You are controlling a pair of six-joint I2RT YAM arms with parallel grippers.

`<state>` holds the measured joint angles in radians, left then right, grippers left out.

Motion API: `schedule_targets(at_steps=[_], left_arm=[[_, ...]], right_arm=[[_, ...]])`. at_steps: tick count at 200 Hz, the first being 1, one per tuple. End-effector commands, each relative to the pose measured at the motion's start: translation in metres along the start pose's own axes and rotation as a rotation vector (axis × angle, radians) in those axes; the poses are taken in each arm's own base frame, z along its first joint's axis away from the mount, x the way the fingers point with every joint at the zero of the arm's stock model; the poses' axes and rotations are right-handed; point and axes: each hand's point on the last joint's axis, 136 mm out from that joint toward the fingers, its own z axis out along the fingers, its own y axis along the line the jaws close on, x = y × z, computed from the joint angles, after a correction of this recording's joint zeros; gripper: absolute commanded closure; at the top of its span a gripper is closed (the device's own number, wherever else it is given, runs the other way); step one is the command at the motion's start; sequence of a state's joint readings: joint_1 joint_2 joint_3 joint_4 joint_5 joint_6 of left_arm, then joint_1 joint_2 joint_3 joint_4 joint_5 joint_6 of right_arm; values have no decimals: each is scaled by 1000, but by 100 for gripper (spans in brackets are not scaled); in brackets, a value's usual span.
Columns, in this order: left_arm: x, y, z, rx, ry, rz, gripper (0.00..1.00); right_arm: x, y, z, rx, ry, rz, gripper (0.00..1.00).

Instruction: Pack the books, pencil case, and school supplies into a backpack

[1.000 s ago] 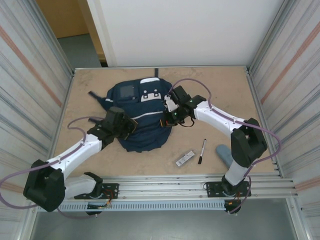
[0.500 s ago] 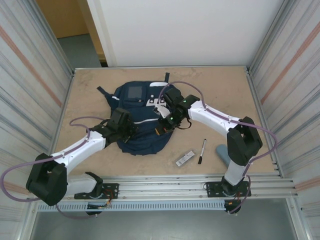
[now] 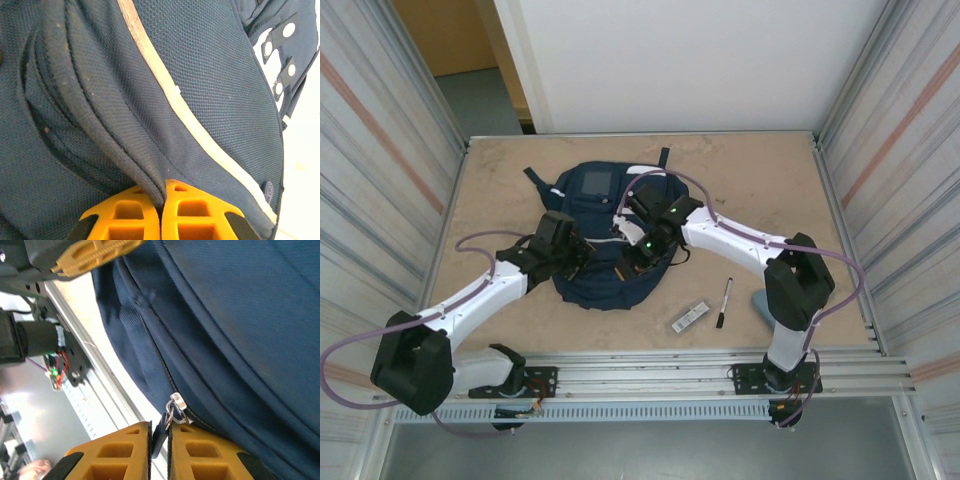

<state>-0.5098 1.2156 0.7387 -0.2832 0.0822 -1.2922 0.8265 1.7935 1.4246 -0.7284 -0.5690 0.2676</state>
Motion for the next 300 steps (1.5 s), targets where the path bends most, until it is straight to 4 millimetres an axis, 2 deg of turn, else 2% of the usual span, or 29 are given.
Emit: schedule_targets(at_steps=[1, 32, 41, 53, 64, 96, 127, 150, 177, 192, 215, 252, 300], left_arm=[[10, -35, -5, 134, 48, 14, 100], [2, -34, -16, 149, 24, 35, 100], [-2, -32, -22, 155, 19, 40, 88], [-9, -27, -31, 163, 10, 50, 68], [-14, -22, -42, 171, 0, 66, 60], [-10, -13, -71, 181, 0, 209, 57], [26, -19, -83, 255, 173, 403, 56], [52, -13, -76, 264, 313, 469, 58], [73, 3, -60, 181, 414, 516, 58], [77, 11, -53, 122, 435, 524, 59], [75, 17, -49, 71, 423, 553, 59], [64, 23, -43, 4, 386, 593, 56], [50, 4, -37, 41, 330, 656, 56]], right_arm=[[-23, 25, 16, -72, -80, 31, 81], [-30, 30, 18, -54, -133, 40, 68], [-30, 29, 16, -50, -143, 38, 66], [-29, 26, 8, -38, -157, 44, 64], [-26, 23, 0, -27, -170, 50, 62], [-12, 12, -22, 7, -175, 49, 56], [-12, 2, -47, 61, -235, 20, 53], [-16, -16, -60, 177, -272, -26, 51], [-10, -21, -56, 299, -242, -290, 50], [-8, -26, -53, 357, -226, -424, 50], [-13, -34, -55, 398, -224, -459, 50], [-21, -30, -56, 374, -228, -450, 50], [-21, -30, -56, 371, -246, -439, 51]])
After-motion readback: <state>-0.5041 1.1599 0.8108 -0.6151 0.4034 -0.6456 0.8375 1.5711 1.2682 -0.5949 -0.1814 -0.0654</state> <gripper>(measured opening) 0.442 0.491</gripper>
